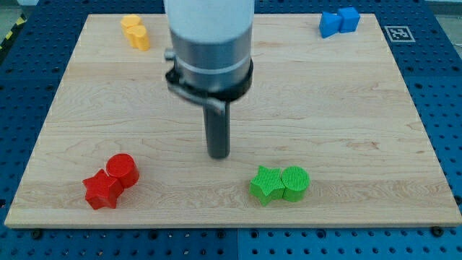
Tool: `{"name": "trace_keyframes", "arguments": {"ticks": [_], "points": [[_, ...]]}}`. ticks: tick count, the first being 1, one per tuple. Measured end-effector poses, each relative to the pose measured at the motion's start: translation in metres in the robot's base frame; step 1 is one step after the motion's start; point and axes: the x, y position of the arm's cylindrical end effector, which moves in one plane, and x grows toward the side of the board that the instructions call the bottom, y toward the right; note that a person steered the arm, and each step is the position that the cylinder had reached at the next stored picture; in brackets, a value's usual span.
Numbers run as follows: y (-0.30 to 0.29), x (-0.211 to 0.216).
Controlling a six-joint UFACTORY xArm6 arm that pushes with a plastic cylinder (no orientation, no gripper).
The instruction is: Move the blue cube towards center right
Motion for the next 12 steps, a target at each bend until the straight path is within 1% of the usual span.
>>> {"name": "trace_keyframes", "arguments": {"ticks": [1, 2, 3, 4, 5, 6, 7, 8, 9, 10, 12], "points": [[0.032, -0.033], [0.061, -0.037], [0.061, -0.037], [0.061, -0.050], [0.061, -0.100], [0.066, -0.174], [0.081, -0.256], [0.113, -0.313], [0.145, -0.313], [0.200, -0.315], [0.260, -0.315]]}}
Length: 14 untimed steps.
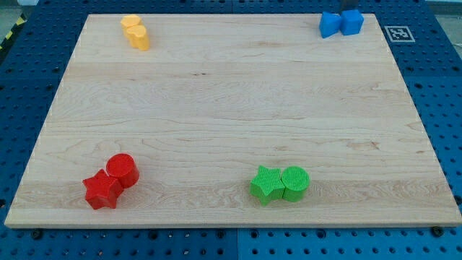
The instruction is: Move the blue cube towards center right
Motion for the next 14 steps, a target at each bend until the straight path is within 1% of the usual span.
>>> {"name": "trace_keyframes", "arguments": {"ticks": [2, 3, 4, 5, 8, 11, 13, 14], "points": [[-0.010, 0.003], [-0.014, 0.020], [-0.001, 0.035], [0.004, 0.061], [0.011, 0.113], [0.023, 0.137], [0.023, 0.182], [0.017, 0.178]]}}
